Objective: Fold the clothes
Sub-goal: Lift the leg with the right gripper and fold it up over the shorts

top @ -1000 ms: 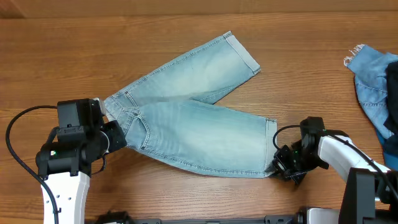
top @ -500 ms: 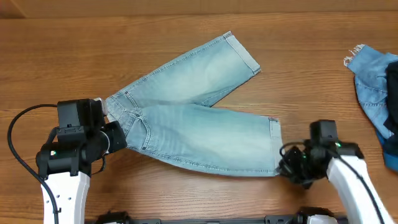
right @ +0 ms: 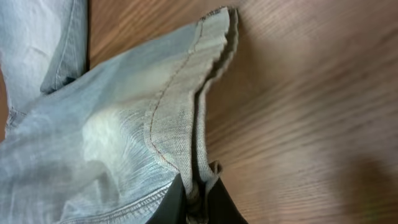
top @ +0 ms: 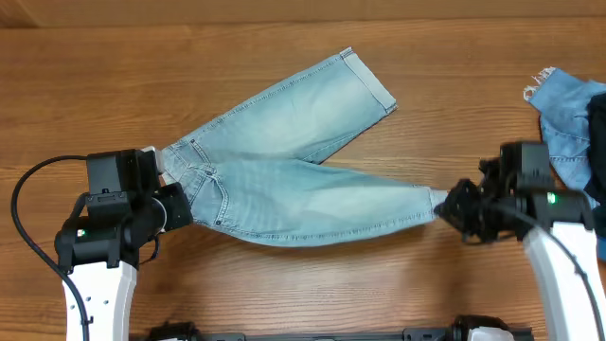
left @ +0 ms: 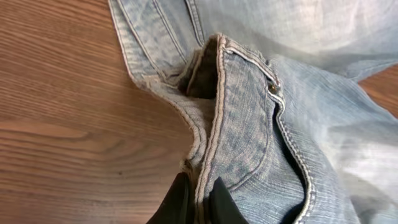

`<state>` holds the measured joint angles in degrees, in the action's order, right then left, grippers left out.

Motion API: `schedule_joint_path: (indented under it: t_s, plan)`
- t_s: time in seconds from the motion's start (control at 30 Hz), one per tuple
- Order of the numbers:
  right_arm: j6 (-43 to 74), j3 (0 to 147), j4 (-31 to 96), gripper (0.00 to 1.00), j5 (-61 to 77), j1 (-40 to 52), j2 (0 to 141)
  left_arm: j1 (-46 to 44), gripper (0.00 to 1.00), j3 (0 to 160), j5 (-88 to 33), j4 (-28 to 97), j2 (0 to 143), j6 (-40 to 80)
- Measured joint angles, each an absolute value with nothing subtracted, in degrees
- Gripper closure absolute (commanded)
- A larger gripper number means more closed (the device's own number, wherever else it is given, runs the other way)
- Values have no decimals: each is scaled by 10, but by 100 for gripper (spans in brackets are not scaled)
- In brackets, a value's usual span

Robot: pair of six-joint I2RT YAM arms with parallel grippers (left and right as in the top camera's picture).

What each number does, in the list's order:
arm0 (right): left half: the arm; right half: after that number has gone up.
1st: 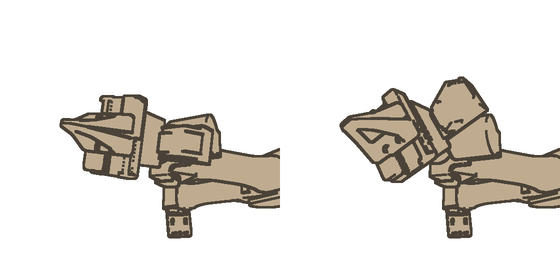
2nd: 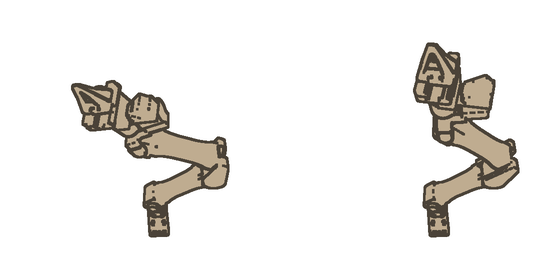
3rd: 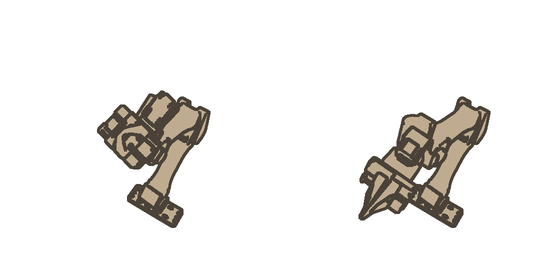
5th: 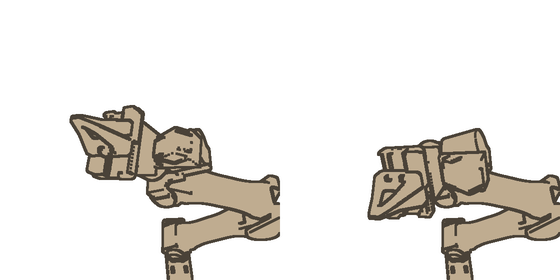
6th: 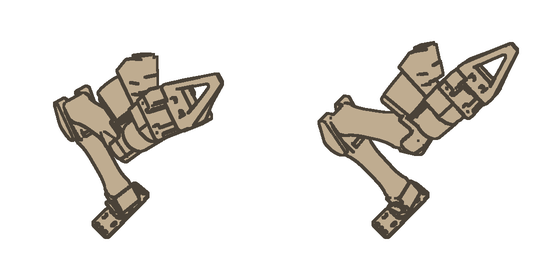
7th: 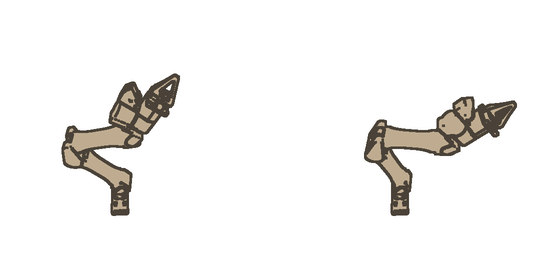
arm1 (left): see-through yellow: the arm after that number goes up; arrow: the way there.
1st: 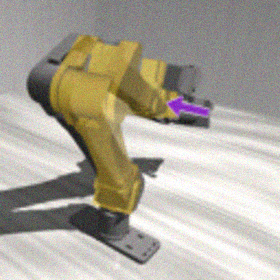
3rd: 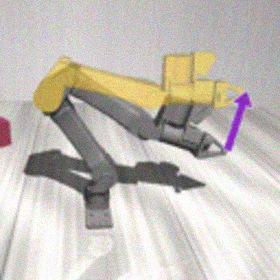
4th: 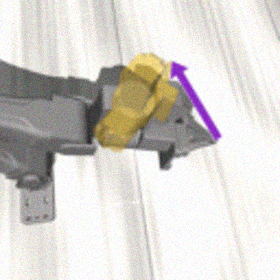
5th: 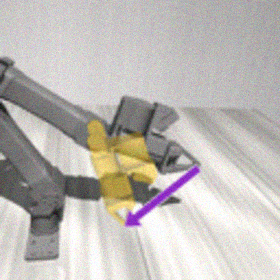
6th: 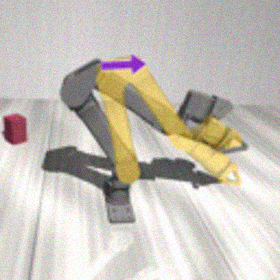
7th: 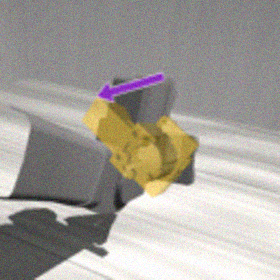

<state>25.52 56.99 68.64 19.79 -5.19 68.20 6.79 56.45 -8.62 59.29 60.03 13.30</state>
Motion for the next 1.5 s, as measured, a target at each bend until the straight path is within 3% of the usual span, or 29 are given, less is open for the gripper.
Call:
schedule_joint_path:
  t_s: [0.4,0.7,1.23,1.5]
  plan:
    - [181,857,721,96,207,-32,1012,68,95,565,-67,533,607,127]
    - [158,1042,723,96,206,16,1145,68,96,566,-55,492,695,116]
    - [174,1072,493,96,226,47,1187,84,95,566,-21,336,782,125]
    - [208,1073,444,96,226,58,1214,88,94,567,-8,275,866,134]
